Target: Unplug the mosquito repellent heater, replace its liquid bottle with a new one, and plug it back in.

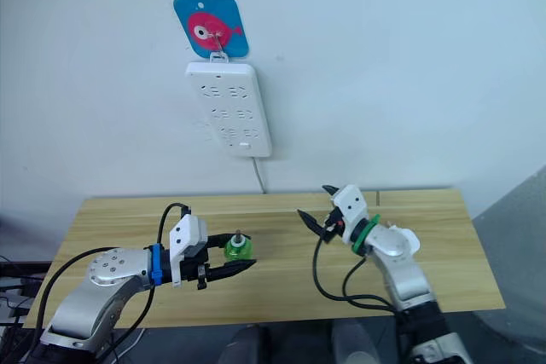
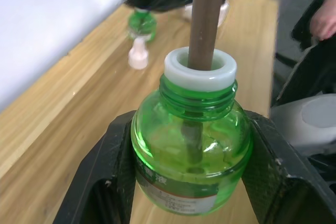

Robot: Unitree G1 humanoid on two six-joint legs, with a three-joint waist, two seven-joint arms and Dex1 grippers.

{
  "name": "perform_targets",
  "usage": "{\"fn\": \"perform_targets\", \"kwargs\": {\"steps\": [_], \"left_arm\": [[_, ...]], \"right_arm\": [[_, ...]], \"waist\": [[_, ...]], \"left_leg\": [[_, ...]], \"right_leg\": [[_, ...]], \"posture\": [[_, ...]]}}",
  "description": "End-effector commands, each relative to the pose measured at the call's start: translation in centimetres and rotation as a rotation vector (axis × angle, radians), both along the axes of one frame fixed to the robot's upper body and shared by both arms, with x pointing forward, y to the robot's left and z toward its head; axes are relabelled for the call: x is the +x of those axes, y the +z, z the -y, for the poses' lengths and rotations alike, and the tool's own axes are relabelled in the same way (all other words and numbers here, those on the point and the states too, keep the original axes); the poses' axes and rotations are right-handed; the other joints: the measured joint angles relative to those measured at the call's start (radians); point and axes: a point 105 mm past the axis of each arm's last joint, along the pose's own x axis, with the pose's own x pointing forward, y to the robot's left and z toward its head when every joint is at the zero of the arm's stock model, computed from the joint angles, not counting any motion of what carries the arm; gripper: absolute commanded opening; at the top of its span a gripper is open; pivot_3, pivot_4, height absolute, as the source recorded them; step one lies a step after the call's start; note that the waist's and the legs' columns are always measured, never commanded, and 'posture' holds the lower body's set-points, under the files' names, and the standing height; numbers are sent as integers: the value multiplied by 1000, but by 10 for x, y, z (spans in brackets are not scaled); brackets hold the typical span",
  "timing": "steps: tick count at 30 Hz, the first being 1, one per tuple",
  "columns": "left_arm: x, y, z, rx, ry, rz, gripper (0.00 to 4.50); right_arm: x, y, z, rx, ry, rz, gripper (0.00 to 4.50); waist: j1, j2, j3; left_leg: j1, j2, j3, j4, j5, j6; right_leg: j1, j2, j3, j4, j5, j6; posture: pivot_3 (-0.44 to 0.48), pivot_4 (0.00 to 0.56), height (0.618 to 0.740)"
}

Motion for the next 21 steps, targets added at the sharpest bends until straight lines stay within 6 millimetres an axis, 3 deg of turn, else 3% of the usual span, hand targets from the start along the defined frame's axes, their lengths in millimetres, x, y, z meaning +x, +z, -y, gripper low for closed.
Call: {"fn": "perform_targets", "kwargs": {"steps": [1, 5, 10, 14, 21], "left_arm": [[-2, 14, 12, -19, -110, 29, 2296], [2, 30, 29, -41, -208, 77, 2296], [10, 48, 49, -105, -247, 119, 2296], [13, 53, 56, -120, -276, 134, 2296], [18, 59, 57, -127, -285, 135, 2296]], "right_arm": [[-32, 29, -10, -25, 231, -43, 4500], [-59, 55, -20, -23, 414, -131, 4500], [-61, 75, -40, 32, 455, -128, 4500], [-55, 75, -46, 51, 446, -125, 4500], [-59, 74, -53, 57, 480, -131, 4500]], "waist": [[0, 0, 0], [-3, -1, -1], [-6, -7, -6], [-11, -7, -7], [-23, -8, -8]], "left_leg": [[0, 0, 0, 0, 0, 0], [0, 0, 0, 0, 0, 0], [-2, 0, 1, 1, 0, 0], [-12, 0, 0, 3, 1, -1], [-13, 0, -3, 3, 2, -3]], "right_leg": [[0, 0, 0, 0, 0, 0], [0, 0, 0, 0, 0, 0], [-3, 1, 0, 1, 0, 0], [-11, 0, -1, 2, 0, 0], [-12, 0, -4, 3, 0, 0]], "posture": [[-137, 151, 740], [-151, 133, 740], [-160, 118, 740], [-161, 106, 740], [-162, 96, 740]]}}
